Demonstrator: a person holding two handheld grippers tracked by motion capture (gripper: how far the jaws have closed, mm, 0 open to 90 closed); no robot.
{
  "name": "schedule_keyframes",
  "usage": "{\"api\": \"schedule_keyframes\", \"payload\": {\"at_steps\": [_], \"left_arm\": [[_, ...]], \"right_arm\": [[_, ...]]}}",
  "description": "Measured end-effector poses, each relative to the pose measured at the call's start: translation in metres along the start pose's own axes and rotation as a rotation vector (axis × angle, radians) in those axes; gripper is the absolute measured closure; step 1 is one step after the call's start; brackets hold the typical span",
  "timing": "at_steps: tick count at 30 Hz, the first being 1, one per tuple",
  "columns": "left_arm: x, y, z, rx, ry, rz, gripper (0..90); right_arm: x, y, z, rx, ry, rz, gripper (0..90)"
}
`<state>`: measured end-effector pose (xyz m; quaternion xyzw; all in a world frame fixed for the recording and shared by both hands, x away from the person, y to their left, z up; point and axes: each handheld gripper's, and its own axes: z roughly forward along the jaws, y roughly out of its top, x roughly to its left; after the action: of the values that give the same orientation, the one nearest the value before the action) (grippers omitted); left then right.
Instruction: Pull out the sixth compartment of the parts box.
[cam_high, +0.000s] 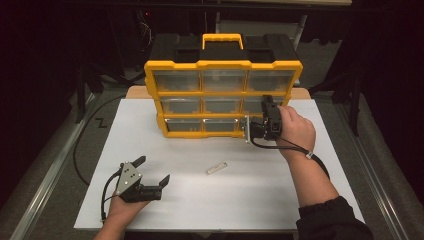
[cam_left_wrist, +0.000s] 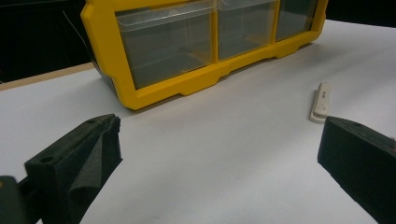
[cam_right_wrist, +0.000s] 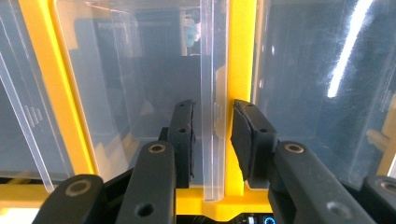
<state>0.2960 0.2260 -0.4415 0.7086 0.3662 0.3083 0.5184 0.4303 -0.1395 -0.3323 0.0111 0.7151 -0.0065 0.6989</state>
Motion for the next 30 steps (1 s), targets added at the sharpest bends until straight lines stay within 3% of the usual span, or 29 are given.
{"api": "schedule_keyframes", "payload": {"at_steps": [10, 30], "left_arm": [[-0.0007, -0.0003, 0.0007, 0.002, 0.001, 0.002, 0.4], [-0.002, -0.0001, 0.0009, 0.001, -0.01, 0.001, 0.4]], "right_arm": [[0.0026, 0.0011, 0.0014, -0.008, -0.012, -0.029, 77.9], [0.0052, 0.0058, 0.0023, 0.0, -0.026, -0.037, 79.7]]}}
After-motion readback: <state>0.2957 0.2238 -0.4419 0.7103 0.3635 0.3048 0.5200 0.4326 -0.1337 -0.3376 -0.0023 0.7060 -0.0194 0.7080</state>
